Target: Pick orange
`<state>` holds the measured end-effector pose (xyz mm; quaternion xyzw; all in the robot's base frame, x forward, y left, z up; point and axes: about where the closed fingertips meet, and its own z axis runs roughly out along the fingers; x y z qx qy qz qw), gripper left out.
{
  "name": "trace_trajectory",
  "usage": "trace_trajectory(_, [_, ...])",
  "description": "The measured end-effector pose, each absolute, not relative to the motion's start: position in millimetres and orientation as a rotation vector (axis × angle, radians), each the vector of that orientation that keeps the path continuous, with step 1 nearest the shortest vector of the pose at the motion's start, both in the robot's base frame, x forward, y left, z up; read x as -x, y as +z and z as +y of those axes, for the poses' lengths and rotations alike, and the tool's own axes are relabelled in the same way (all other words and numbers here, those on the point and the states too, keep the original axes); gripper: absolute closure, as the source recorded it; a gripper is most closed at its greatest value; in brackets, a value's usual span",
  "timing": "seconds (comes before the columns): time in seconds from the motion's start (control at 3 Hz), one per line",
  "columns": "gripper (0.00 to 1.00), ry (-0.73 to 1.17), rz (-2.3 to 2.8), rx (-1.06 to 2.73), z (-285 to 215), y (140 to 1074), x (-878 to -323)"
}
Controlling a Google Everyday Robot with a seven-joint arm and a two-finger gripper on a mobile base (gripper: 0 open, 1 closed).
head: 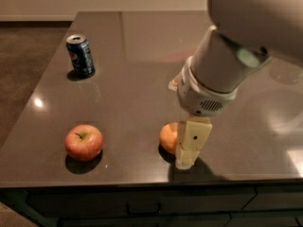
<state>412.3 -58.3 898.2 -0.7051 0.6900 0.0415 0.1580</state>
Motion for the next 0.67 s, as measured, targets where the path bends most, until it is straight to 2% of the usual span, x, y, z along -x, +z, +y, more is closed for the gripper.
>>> trace_trajectory(0.67, [0.0,0.095,1.944,2.103,-47,866,-411])
